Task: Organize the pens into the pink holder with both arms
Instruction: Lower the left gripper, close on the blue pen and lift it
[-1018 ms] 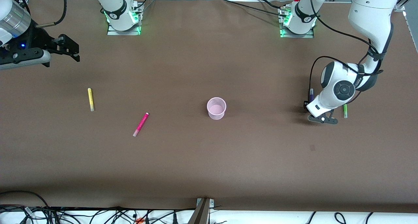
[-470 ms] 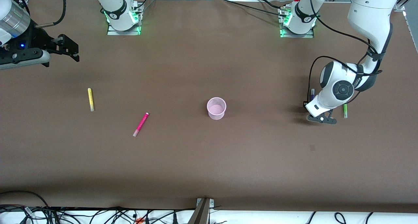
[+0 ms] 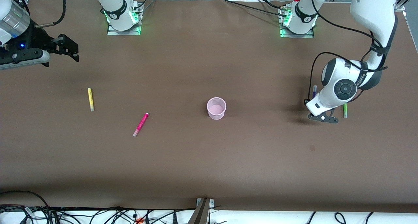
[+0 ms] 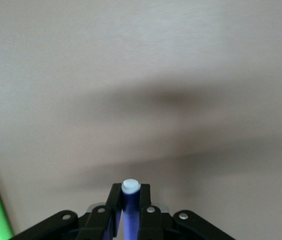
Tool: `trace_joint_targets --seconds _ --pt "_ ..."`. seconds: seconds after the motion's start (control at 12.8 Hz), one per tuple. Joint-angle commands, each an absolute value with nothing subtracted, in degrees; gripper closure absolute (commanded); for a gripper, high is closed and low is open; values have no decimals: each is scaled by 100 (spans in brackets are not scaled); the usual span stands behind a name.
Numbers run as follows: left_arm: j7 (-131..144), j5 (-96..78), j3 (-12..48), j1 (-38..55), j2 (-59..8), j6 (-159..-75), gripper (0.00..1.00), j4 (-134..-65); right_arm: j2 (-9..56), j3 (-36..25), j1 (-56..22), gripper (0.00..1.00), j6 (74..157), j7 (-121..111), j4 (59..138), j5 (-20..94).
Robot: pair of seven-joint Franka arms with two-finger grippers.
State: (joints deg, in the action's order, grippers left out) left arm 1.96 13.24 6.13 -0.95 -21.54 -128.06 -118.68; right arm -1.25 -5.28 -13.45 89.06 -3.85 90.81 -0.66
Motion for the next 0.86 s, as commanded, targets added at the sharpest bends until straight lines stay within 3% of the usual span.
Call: trace_joint_targets --seconds 0.0,0.39,0.78 --pt "159 803 922 -114 -2013 -12165 100 -11488 -114 -492 -1318 0 8824 -404 8982 -61" --pt "114 10 1827 -53 -2074 -12321 100 -10944 0 -492 -1318 0 9026 -405 8956 -35" --pt "-141 -693 2512 0 -2372 -13356 100 -10503 0 -483 -1318 0 8974 -378 8956 -26"
